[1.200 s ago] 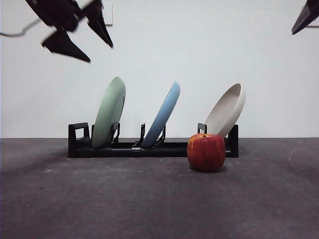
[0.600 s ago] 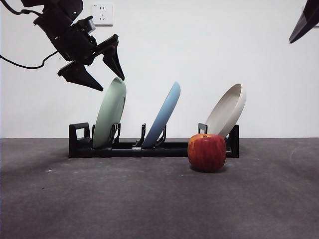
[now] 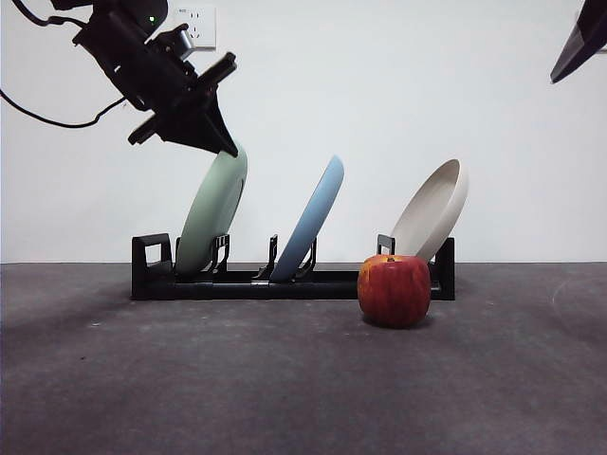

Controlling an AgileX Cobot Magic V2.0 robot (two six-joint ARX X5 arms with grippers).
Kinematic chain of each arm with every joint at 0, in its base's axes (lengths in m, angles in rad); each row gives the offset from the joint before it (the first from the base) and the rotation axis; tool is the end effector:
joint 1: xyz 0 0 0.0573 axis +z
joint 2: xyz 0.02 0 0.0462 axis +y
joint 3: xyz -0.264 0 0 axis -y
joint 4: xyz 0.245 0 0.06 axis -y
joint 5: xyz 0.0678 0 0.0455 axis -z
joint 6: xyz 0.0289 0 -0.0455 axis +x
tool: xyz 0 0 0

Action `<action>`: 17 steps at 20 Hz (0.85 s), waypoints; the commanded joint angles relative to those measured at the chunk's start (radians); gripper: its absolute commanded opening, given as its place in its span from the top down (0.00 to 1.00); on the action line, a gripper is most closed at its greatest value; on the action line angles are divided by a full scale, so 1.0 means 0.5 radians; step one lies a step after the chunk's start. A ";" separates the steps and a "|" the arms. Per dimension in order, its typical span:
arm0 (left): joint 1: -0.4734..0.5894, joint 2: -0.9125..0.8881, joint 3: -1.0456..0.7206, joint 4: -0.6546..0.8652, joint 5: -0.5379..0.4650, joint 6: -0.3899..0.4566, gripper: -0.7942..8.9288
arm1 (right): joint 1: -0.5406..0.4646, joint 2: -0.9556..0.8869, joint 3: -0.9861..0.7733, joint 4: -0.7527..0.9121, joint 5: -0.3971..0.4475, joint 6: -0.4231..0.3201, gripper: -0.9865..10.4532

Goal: Take the green plate from the plate rack,put the plate on the table,take the apple from the table,put the apple in the plate

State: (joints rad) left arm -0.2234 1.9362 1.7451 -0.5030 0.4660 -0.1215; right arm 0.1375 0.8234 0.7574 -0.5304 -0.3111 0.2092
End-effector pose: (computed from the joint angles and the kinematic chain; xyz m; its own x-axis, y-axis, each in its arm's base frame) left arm 0.4245 -0.1098 0.3026 0.5701 -0.5903 -0.5715 0.4552 0.8060 -0.3785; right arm 0.1650 0.0318 0.2873 0.7383 0.4112 -0.5347 -0.2575 0.9045 0.3400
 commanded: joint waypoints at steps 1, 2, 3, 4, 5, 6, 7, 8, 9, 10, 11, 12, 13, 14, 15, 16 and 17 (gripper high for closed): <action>-0.005 -0.107 0.052 -0.029 0.032 0.042 0.93 | 0.002 0.003 0.006 0.013 0.005 -0.018 0.64; -0.014 -0.149 0.075 -0.056 0.031 0.042 0.93 | 0.002 0.003 0.006 0.012 0.005 -0.018 0.64; -0.027 -0.208 0.106 -0.111 0.032 0.044 0.93 | 0.002 0.003 0.006 0.012 0.005 -0.018 0.64; -0.040 -0.260 0.122 -0.150 0.036 0.045 0.93 | 0.002 0.003 0.006 0.013 0.005 -0.018 0.64; -0.055 -0.335 0.123 -0.186 0.041 0.055 0.93 | 0.002 0.003 0.006 0.013 0.005 -0.018 0.64; -0.074 -0.423 0.123 -0.249 0.066 0.097 0.93 | 0.002 0.003 0.006 0.014 0.006 -0.018 0.64; -0.092 -0.494 0.123 -0.321 0.081 0.141 0.93 | 0.002 0.003 0.006 0.016 0.006 -0.018 0.64; -0.123 -0.587 0.123 -0.439 0.077 0.207 0.93 | 0.002 0.003 0.006 0.023 0.006 -0.018 0.64; -0.153 -0.660 0.123 -0.542 0.073 0.269 0.93 | 0.002 0.003 0.006 0.032 0.006 -0.018 0.64; -0.194 -0.748 0.123 -0.684 0.063 0.352 0.93 | 0.002 0.003 0.006 0.050 0.006 -0.018 0.64; -0.237 -0.819 0.123 -0.813 0.059 0.424 0.93 | 0.002 0.003 0.006 0.065 0.006 -0.018 0.64; -0.291 -0.887 0.123 -0.945 0.010 0.494 0.93 | 0.002 0.003 0.006 0.074 0.006 -0.018 0.64; -0.352 -0.932 0.123 -1.046 -0.076 0.562 0.93 | 0.002 0.003 0.006 0.079 0.007 -0.018 0.64; -0.443 -0.979 0.123 -1.161 -0.241 0.621 0.93 | 0.002 0.003 0.006 0.080 0.006 -0.018 0.64; -0.537 -1.005 0.123 -1.241 -0.439 0.632 0.93 | 0.002 0.003 0.006 0.080 0.007 -0.018 0.64; -0.639 -1.015 0.122 -1.309 -0.631 0.631 0.93 | 0.002 0.003 0.006 0.080 0.007 -0.018 0.64; -0.731 -1.015 0.119 -1.366 -0.758 0.631 0.93 | 0.002 0.003 0.006 0.080 0.007 -0.018 0.64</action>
State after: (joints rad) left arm -0.5793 1.4212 1.8072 -1.1957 0.1135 0.1631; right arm 0.1375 0.8234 0.7574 -0.4984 -0.3111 0.2089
